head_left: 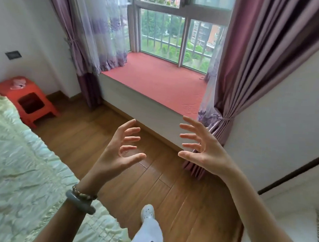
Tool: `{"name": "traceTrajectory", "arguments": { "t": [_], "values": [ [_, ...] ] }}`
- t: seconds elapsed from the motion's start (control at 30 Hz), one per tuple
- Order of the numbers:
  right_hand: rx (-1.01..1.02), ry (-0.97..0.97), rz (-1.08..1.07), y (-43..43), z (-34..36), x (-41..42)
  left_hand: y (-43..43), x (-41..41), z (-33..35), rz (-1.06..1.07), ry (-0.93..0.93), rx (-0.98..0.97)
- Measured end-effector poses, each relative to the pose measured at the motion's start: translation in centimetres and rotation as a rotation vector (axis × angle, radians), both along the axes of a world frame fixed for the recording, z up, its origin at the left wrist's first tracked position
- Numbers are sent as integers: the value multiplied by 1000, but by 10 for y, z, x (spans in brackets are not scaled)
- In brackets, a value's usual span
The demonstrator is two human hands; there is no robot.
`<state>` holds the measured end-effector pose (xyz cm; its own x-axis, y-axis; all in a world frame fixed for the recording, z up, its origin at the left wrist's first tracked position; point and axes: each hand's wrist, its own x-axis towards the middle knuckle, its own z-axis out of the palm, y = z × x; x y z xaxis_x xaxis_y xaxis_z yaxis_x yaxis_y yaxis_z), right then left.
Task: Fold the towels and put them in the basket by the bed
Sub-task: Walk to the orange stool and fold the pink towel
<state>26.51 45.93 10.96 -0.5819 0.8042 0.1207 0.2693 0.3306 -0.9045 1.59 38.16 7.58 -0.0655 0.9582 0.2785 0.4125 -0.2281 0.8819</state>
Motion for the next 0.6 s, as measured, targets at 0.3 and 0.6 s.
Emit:
{"name": "traceTrajectory", "arguments": {
  "t": [0.3, 0.6],
  "values": [
    [-19, 0, 200, 168, -3, -111, 127, -97, -7, 214, -84, -7],
    [-57, 2, 412, 298, 0, -258, 214, -206, -3, 425, -154, -26]
  ]
}}
